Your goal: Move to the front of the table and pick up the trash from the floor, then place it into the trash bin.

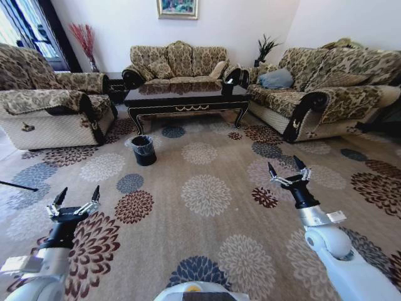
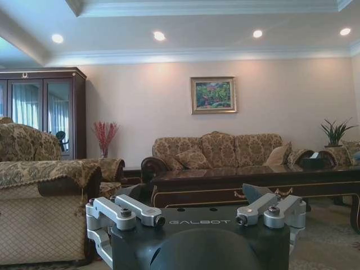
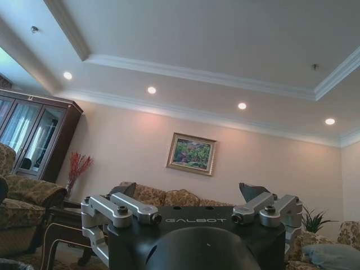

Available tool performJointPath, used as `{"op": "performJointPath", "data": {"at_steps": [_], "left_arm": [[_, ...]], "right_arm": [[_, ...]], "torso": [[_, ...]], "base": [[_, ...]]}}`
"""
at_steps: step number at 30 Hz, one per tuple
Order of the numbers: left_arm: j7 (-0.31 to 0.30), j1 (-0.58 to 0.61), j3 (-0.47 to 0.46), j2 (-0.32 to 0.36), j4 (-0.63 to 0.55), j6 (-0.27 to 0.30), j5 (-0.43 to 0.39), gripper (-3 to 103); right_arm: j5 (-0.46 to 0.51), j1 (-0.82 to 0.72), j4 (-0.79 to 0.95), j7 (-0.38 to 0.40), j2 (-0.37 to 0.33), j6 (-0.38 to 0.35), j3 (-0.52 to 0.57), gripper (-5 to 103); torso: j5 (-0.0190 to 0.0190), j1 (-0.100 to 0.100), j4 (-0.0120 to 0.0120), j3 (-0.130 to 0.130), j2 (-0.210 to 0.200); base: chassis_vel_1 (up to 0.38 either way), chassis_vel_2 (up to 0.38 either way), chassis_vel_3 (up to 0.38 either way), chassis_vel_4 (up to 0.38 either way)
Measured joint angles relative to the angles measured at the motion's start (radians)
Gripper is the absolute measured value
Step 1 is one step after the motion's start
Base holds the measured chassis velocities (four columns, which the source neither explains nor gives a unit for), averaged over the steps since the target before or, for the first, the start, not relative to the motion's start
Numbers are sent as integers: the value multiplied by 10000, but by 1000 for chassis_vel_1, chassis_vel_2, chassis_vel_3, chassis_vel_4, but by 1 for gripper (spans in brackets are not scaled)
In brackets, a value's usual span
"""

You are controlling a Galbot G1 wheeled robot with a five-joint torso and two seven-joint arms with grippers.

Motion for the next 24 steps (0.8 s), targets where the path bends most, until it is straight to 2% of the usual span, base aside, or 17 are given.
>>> {"op": "performJointPath", "data": {"at_steps": [24], "left_arm": [[51,-76,65,12,55,-117,48,100]], "right_arm": [[-7,51,-40,4,-16,12,-2,100]], "torso": [[-1,296,0,630,929]], "base": [[0,0,0,0]]}}
